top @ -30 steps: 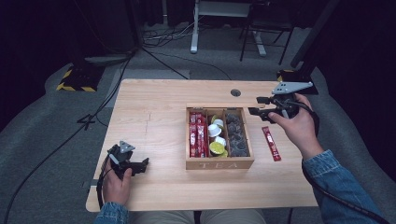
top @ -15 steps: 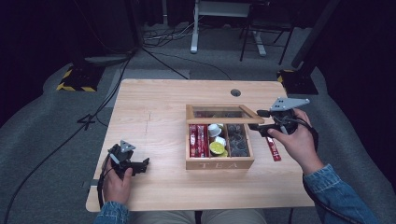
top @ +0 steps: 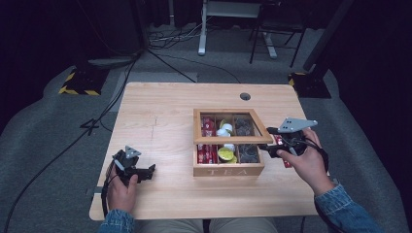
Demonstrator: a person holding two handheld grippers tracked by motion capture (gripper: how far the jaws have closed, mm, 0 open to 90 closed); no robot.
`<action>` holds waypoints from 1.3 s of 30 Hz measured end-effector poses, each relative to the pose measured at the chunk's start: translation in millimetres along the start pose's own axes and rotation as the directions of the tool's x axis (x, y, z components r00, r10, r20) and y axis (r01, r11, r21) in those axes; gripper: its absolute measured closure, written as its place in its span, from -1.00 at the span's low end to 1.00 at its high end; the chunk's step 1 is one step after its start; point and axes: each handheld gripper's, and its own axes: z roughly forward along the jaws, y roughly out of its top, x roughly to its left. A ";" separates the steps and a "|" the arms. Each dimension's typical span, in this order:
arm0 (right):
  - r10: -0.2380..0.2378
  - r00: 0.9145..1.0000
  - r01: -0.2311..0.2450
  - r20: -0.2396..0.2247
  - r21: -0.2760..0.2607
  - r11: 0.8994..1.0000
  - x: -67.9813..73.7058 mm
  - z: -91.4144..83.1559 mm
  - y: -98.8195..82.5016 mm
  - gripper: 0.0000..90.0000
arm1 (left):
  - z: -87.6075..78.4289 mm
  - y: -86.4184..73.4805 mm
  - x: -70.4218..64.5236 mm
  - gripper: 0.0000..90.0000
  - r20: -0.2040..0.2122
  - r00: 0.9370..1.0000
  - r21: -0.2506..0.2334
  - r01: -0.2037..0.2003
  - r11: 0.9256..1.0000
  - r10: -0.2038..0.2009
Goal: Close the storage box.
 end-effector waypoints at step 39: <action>0.017 0.996 0.001 -0.085 0.214 0.977 21.8 24.6 -41.7 -0.30 | 0.0 0.0 0.0 -0.94 0.000 1.000 0.000 0.000 1.000 0.000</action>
